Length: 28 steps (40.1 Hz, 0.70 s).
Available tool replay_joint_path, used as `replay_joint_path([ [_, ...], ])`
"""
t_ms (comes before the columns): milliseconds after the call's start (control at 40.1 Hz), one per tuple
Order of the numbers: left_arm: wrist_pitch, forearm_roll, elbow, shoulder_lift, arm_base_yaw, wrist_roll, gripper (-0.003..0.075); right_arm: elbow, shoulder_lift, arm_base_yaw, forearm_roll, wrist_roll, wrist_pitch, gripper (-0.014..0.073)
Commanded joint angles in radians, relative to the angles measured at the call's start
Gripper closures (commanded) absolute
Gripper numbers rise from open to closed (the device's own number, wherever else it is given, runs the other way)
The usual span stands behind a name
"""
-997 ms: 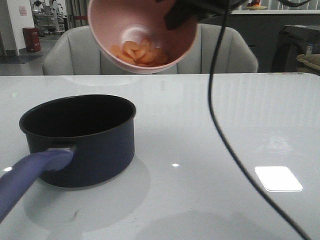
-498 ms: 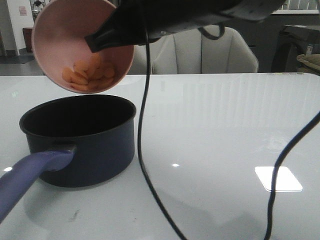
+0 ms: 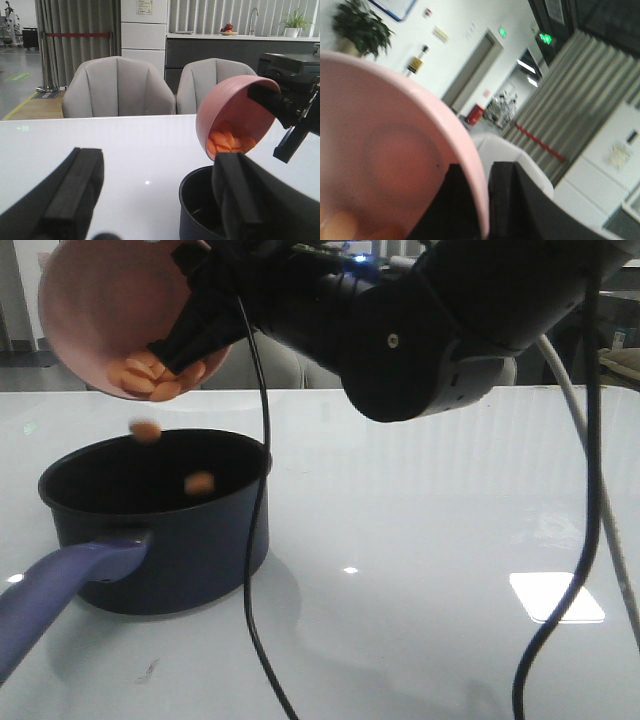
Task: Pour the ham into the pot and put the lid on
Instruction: 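Tilt the pink bowl to pour the orange slices into the saucepan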
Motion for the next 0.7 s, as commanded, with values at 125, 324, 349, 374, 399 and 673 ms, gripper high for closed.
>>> replay_joint_path([
  [125, -0.072, -0.004, -0.028, 0.020, -0.007, 0.000, 0.0222, -0.033, -0.057, 0.002, -0.095, -0.159, -0.208, 0.0461],
  [324, -0.072, -0.006, -0.028, 0.020, -0.007, 0.000, 0.0222, -0.036, -0.057, 0.001, -0.083, -0.221, -0.206, 0.0461],
  [349, -0.072, -0.006, -0.028, 0.020, -0.007, 0.000, 0.0222, -0.036, -0.057, 0.001, -0.060, -0.200, -0.200, 0.0461],
  [374, -0.072, -0.006, -0.028, 0.020, -0.007, 0.000, 0.0221, -0.036, -0.057, 0.001, -0.035, -0.165, -0.188, 0.0461],
  [399, -0.072, -0.006, -0.028, 0.020, -0.007, 0.000, 0.0222, -0.036, -0.057, 0.004, 0.006, -0.128, -0.174, 0.0461],
  [673, -0.072, -0.006, -0.028, 0.020, -0.007, 0.000, 0.0222, -0.036, -0.146, 0.008, 0.355, 0.348, 0.219, 0.0461],
])
